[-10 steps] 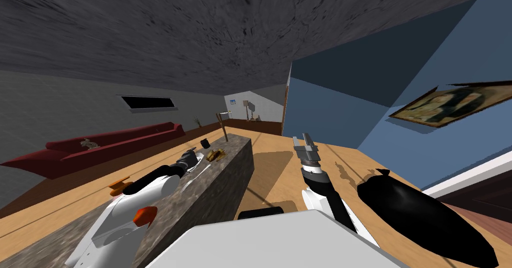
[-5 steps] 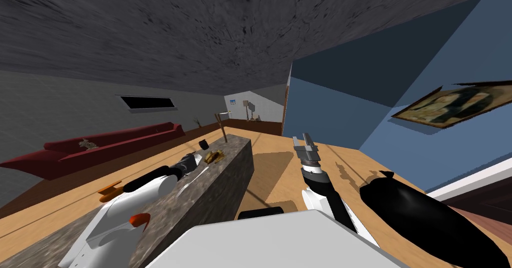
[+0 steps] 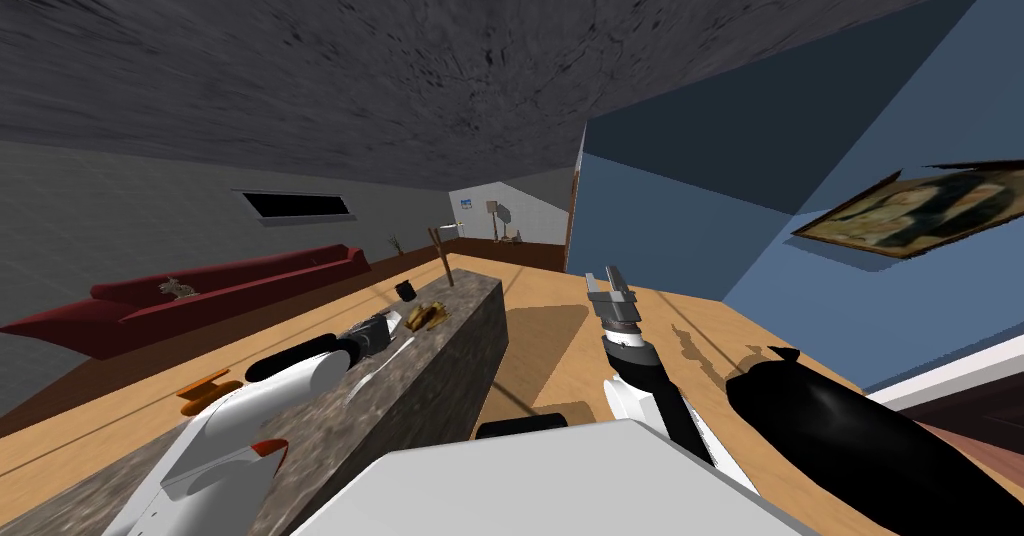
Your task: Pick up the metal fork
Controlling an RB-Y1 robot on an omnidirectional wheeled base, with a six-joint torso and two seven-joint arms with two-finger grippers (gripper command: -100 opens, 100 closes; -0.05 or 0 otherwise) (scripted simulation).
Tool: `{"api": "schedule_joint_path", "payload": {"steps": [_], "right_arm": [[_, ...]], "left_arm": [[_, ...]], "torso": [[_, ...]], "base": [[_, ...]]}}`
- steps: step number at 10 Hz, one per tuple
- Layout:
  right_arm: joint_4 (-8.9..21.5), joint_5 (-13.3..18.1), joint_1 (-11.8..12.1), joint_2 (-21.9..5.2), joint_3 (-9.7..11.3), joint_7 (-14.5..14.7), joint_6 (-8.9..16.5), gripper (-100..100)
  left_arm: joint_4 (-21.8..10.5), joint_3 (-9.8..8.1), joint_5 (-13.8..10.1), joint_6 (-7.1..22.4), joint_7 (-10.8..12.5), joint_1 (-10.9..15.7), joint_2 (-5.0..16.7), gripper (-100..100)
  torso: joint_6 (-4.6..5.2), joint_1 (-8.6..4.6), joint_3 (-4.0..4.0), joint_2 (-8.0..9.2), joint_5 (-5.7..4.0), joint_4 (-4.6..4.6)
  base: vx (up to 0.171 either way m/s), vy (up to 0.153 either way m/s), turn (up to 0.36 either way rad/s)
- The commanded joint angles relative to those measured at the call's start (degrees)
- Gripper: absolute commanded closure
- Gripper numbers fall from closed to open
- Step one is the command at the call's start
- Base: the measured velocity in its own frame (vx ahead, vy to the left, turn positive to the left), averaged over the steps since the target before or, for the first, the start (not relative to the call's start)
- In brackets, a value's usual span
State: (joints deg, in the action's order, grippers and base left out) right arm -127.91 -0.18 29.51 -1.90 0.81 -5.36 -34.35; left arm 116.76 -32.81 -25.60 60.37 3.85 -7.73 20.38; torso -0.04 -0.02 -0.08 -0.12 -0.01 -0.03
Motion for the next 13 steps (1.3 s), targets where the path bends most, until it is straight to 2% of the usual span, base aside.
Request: {"api": "schedule_joint_path", "payload": {"steps": [1, 7, 8, 13], "right_arm": [[0.0, 0.0, 0.0, 0.0, 0.0, 0.0, 0.0, 0], [0.0, 0.0, 0.0, 0.0, 0.0, 0.0, 0.0, 0], [0.0, 0.0, 0.0, 0.0, 0.0, 0.0, 0.0, 0], [0.0, 0.0, 0.0, 0.0, 0.0, 0.0, 0.0, 0]], "left_arm": [[-0.1, -0.12, 0.1, 2.9, 0.4, 0.1, 0.1, -100], [-1.4, -0.80, -0.3, 11.7, 1.5, 0.0, 1.1, -100], [-1.4, -0.80, -0.3, 12.3, 1.5, 0.0, 1.1, -100], [-3.2, -1.28, -0.5, 21.5, 3.3, -0.5, 2.8, -100]], "torso": [[0.00, 0.00, 0.00, 0.00, 0.00, 0.00], [0.00, 0.01, 0.00, 0.01, 0.00, 0.00], [0.01, 0.03, -0.01, -0.01, 0.01, -0.01], [0.01, 0.06, -0.03, -0.04, 0.02, -0.02]], "base": [[0.057, -0.007, 0.015], [0.041, 0.001, 0.016], [0.024, 0.004, -0.003], [0.055, 0.006, 0.032]]}}
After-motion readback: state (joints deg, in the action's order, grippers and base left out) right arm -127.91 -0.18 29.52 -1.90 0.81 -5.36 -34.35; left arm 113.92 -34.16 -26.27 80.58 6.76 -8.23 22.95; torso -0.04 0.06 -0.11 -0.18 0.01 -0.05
